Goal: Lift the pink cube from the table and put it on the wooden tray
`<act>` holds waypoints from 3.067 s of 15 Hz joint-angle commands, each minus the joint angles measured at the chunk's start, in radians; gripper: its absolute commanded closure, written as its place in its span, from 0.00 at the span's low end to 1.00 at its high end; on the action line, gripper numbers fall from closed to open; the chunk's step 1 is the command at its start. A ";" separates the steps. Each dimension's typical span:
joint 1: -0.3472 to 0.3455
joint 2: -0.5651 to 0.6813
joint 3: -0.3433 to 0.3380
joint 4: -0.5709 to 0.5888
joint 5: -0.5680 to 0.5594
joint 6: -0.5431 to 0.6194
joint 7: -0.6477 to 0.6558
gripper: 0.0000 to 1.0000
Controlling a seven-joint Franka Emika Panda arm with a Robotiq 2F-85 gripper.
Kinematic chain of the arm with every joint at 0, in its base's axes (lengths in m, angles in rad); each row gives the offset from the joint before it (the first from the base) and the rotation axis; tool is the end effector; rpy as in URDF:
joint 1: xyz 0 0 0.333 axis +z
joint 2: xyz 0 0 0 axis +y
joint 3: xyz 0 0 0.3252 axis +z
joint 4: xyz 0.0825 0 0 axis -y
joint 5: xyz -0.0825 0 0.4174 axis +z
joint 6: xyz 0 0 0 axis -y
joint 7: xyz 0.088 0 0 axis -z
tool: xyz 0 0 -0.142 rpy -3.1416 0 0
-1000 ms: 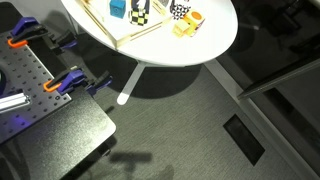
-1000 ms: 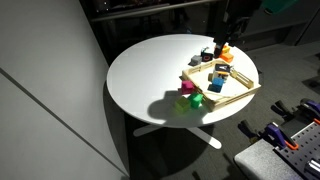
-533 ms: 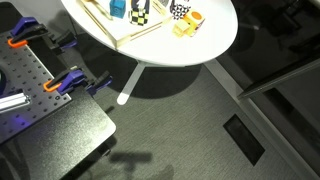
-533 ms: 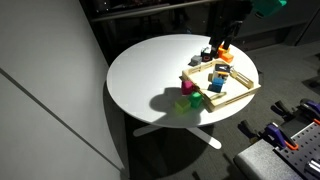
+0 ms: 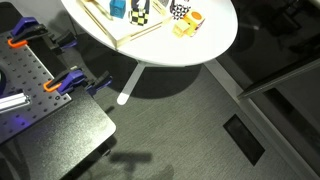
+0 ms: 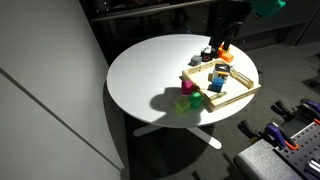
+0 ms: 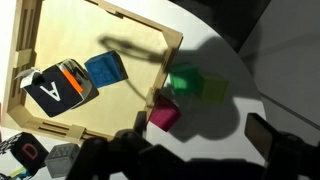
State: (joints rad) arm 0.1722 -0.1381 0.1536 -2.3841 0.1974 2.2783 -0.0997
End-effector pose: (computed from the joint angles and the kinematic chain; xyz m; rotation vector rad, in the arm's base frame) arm 0.4779 0.1711 0.3306 -2.9745 -0.4469 -0.0256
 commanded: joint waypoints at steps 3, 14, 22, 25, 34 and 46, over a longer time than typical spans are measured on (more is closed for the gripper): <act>-0.001 0.096 -0.007 0.053 0.009 0.018 -0.035 0.00; -0.019 0.338 0.009 0.219 -0.002 0.057 -0.109 0.00; -0.025 0.509 0.021 0.360 -0.058 0.045 -0.223 0.00; -0.014 0.574 0.021 0.410 -0.116 0.039 -0.218 0.00; 0.052 0.699 0.005 0.529 -0.325 0.037 -0.156 0.00; 0.067 0.728 0.022 0.524 -0.380 0.054 -0.153 0.00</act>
State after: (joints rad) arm 0.2458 0.5874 0.1670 -1.8644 -0.1762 2.3362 -0.2566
